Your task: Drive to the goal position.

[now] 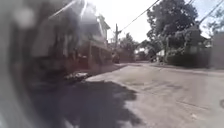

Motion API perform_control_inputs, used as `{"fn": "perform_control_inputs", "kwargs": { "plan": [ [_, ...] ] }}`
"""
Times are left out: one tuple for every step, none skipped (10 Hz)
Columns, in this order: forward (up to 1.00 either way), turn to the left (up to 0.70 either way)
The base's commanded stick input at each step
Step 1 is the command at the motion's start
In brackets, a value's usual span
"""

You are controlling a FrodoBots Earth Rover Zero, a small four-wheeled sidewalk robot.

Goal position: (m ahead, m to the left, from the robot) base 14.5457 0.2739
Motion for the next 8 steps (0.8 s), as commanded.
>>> {"fn": "perform_control_inputs", "kwargs": {
  "plan": [
    [1.00,0.00],
    [1.00,0.00],
    [1.00,0.00],
    [1.00,0.00],
    [1.00,0.00],
    [1.00,-0.05],
    [1.00,-0.26],
    [1.00,-0.39]
  ]
}}
